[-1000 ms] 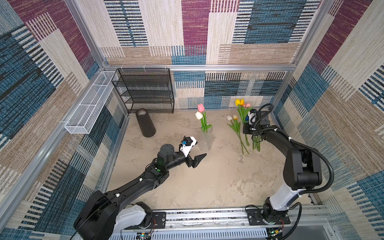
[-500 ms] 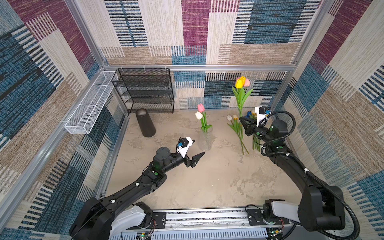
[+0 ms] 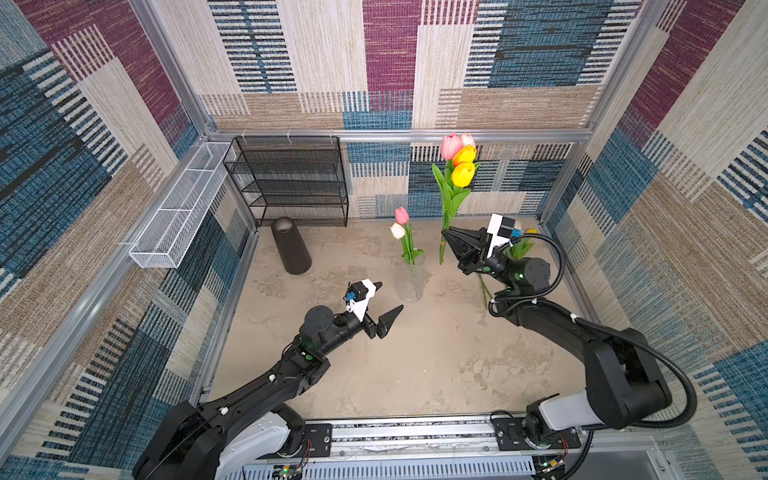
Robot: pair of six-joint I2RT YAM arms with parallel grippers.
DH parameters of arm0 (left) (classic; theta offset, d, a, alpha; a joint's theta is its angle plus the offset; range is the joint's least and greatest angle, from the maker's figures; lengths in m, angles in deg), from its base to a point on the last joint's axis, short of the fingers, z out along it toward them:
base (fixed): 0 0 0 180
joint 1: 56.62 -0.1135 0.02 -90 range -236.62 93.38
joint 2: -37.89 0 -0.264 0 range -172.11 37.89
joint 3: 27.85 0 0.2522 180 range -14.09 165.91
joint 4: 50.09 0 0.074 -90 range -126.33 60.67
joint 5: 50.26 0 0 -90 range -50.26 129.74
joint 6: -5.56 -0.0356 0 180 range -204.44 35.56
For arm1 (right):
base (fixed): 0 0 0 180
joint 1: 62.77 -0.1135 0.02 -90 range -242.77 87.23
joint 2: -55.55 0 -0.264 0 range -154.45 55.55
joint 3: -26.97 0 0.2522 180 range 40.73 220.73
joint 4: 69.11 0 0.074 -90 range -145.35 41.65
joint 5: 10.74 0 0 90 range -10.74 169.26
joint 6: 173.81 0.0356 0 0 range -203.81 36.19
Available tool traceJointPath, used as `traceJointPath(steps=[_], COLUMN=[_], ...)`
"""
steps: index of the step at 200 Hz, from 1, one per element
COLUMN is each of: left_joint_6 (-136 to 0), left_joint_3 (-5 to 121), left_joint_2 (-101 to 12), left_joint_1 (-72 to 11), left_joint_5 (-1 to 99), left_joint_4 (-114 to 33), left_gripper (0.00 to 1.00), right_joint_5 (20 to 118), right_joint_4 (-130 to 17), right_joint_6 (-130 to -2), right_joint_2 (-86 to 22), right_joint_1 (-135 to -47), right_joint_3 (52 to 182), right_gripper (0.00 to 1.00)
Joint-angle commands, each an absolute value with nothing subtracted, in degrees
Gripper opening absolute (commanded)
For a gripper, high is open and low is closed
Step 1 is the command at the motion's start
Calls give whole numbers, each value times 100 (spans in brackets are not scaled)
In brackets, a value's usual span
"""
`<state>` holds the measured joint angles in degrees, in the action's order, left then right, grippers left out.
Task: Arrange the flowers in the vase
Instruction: 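Raise the held yellow and orange tulips with the right gripper over the vase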
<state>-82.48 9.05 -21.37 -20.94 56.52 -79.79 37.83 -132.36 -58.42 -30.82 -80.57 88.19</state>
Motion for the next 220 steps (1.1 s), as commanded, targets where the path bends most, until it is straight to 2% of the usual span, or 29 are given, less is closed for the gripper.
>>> traceJointPath(steps=[1, 45, 110, 220], left_joint_6=[-8186, -8285, -8380, -8347], left_joint_3=[864, 715, 787, 929], left_joint_2=[-1940, -1643, -1893, -2363], left_joint_1=[-2093, -2093, -2093, -2093], left_joint_5=[5510, 5262, 5196, 5328], left_joint_4=[-8051, -7767, -7833, -8069], left_gripper=[87, 87, 87, 87], right_joint_5=[3883, 3787, 3777, 3511], right_joint_4=[-14630, -15185, -15410, -15531], right_joint_6=[-5464, -5029, -4868, -4924], right_joint_2=[-3629, -4629, -5400, -5735], right_joint_1=[-8061, -8073, -8087, -8205], right_joint_3=[9112, 9696, 10163, 10249], right_gripper=[0, 0, 0, 0])
